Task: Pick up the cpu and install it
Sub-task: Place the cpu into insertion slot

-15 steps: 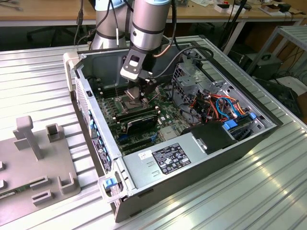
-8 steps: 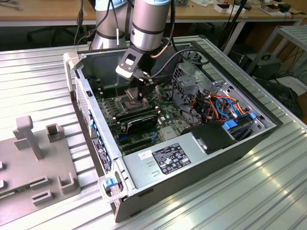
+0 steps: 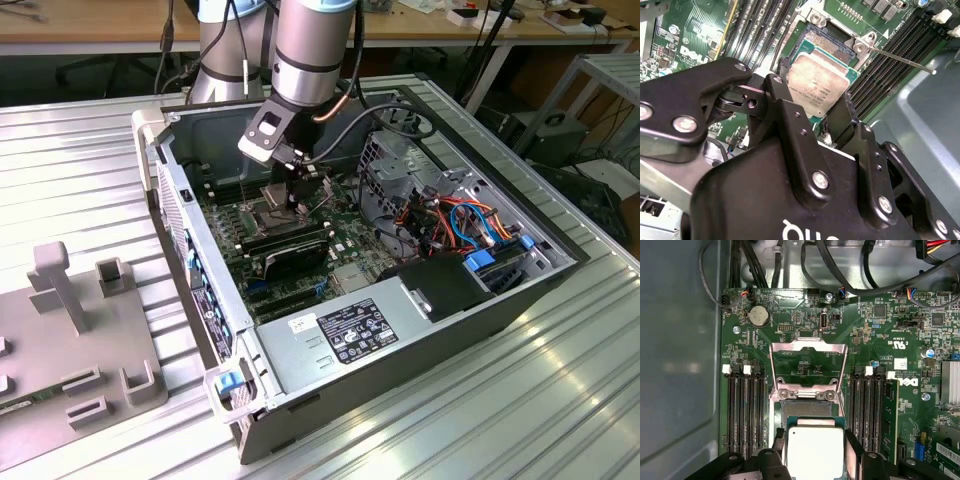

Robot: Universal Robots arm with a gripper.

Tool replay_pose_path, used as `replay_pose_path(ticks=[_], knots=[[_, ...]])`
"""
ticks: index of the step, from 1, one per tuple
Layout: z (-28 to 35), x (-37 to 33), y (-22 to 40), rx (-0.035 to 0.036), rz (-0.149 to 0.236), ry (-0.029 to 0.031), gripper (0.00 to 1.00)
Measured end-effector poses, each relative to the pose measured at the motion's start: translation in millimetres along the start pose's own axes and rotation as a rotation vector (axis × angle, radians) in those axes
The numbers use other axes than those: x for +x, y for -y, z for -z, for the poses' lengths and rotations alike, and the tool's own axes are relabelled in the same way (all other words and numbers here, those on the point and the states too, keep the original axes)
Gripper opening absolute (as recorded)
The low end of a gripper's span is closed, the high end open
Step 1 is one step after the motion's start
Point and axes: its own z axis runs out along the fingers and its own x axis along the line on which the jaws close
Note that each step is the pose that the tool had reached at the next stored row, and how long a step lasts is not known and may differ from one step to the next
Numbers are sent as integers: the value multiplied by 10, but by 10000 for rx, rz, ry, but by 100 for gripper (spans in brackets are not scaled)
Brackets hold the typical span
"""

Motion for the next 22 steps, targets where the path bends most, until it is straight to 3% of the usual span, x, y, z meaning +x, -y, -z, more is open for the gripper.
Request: replay_pose_path(ticks=[4,8,12,15,22], knots=[[-21,6,0,-14,25,-2,55],[-45,13,0,-68,326,-4,55],[-78,37,4,-70,339,-4,55],[-145,68,4,-69,339,-1,55],[-186,85,4,-69,340,-3,55]])
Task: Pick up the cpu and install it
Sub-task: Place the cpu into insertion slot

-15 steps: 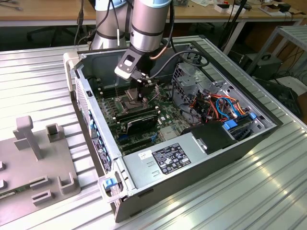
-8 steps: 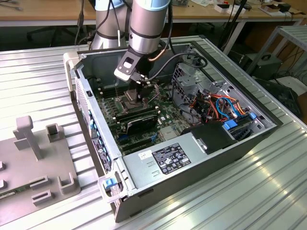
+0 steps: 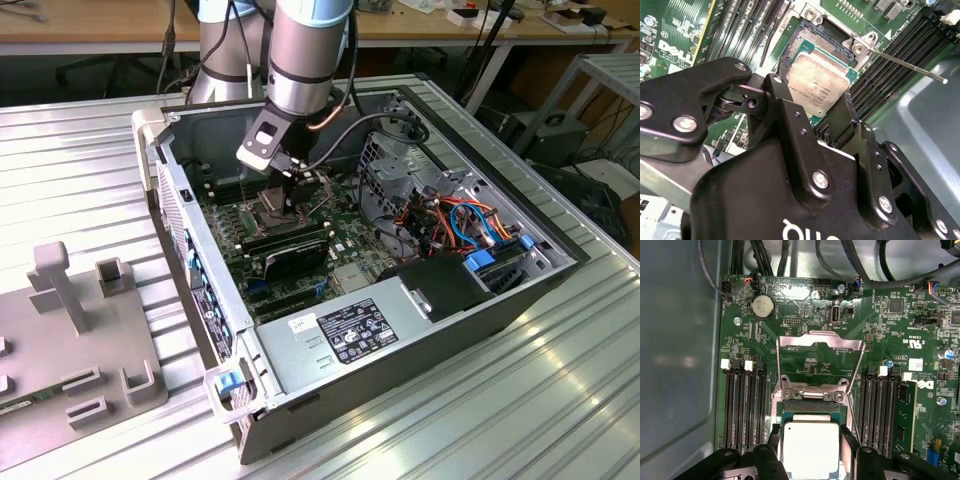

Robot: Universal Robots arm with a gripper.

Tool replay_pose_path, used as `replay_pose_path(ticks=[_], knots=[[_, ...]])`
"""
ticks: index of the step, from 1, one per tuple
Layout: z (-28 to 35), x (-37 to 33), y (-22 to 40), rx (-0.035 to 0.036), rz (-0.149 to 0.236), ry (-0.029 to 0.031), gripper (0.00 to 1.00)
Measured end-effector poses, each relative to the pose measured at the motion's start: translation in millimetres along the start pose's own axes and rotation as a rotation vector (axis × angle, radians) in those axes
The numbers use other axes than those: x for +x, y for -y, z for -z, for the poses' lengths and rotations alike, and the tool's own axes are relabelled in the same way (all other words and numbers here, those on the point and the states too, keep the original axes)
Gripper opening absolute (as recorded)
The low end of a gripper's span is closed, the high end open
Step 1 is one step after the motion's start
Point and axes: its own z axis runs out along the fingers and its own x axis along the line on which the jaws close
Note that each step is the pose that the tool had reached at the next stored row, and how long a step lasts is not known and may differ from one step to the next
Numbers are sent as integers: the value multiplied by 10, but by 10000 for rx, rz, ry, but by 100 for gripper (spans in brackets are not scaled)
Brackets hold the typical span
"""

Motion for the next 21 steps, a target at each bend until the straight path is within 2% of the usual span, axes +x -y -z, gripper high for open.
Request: replay_pose_path(ticks=[11,21], knots=[[-128,0,3,1,-10,14,55],[-143,0,3,1,-10,22,55]])
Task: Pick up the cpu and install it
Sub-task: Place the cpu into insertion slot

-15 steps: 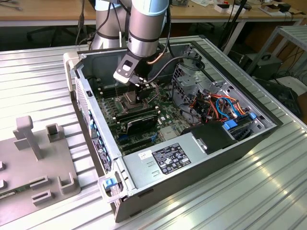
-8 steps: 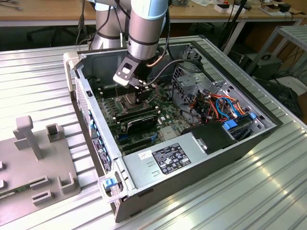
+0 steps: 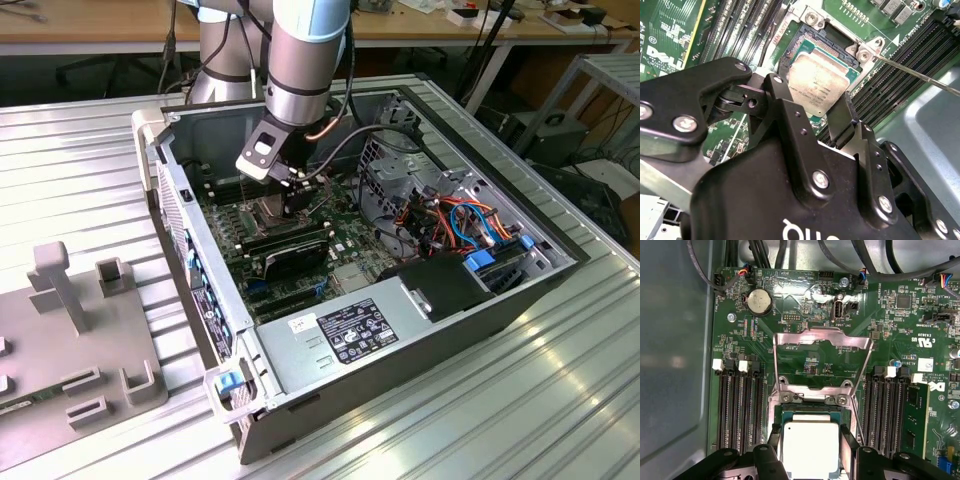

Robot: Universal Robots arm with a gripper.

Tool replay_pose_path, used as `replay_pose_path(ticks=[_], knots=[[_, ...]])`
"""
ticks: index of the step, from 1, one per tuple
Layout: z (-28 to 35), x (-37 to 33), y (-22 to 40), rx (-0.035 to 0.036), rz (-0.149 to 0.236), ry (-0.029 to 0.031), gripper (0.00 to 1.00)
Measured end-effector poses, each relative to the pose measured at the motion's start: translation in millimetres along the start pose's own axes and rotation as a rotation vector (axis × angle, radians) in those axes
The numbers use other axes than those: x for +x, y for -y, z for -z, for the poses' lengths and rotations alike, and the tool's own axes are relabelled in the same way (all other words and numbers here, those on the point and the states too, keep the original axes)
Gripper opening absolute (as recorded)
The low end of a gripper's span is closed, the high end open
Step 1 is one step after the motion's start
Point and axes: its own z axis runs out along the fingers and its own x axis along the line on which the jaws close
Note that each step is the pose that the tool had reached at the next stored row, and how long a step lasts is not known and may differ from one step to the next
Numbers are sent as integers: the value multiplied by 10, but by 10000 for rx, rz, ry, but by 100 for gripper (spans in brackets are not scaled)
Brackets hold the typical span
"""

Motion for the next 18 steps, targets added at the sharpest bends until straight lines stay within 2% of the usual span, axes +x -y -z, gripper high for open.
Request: replay_pose_path(ticks=[2,12,18], knots=[[-27,0,1,0,0,0,55],[-29,0,1,0,0,-1,55],[-66,0,1,0,-175,4,55]])
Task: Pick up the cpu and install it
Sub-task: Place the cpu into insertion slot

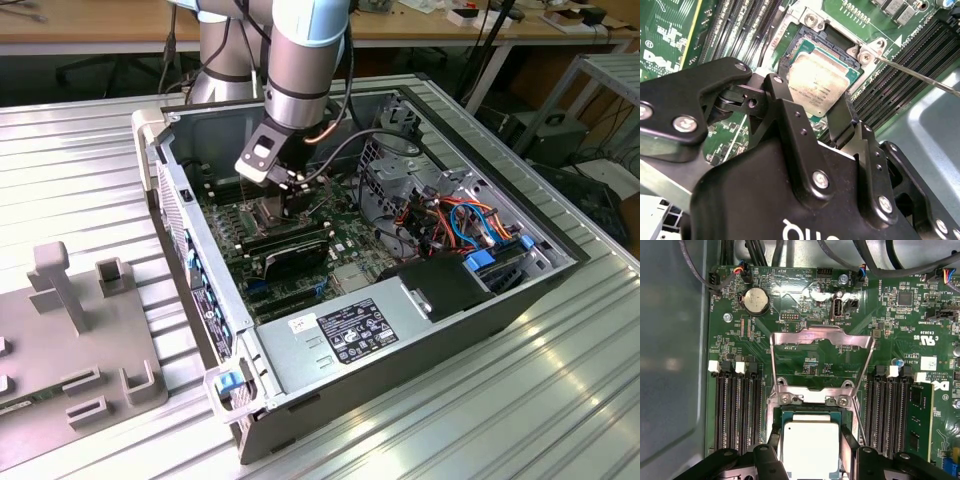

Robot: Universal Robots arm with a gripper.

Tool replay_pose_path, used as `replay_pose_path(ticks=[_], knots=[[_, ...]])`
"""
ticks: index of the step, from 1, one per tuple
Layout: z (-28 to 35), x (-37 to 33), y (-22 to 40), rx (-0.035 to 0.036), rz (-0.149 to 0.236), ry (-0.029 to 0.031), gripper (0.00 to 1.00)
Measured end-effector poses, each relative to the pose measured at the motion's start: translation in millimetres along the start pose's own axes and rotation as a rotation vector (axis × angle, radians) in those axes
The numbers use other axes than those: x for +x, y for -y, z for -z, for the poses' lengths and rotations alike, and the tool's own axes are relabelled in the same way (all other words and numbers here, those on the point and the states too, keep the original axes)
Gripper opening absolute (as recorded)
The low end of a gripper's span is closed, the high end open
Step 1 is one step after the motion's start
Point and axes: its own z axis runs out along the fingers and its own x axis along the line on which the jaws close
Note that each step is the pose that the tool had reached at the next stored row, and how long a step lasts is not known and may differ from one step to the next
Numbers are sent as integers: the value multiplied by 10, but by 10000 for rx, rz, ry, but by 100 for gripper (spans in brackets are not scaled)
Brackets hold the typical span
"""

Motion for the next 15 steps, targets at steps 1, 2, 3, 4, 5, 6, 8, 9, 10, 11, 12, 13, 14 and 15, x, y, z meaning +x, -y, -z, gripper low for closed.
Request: replay_pose_path(ticks=[1,2,3,4,5,6,8,9,10,11,12,13,14,15], knots=[[-6,0,0,-1,-13,0,55],[-7,0,0,1,-15,1,55],[-7,0,0,1,-15,2,55],[-8,0,0,0,-16,1,55],[-16,1,0,-2,-16,-3,55],[-23,0,0,-2,-16,-2,55],[-25,-2,1,0,-16,1,55],[-25,-2,1,0,-16,1,55],[-25,-2,1,0,-16,2,55],[-26,-2,0,0,-16,0,55],[-26,-2,1,0,-16,1,55],[-29,-3,1,-1,-16,0,55],[-35,-3,1,-1,-16,0,55],[-37,-3,1,0,-15,1,55]])
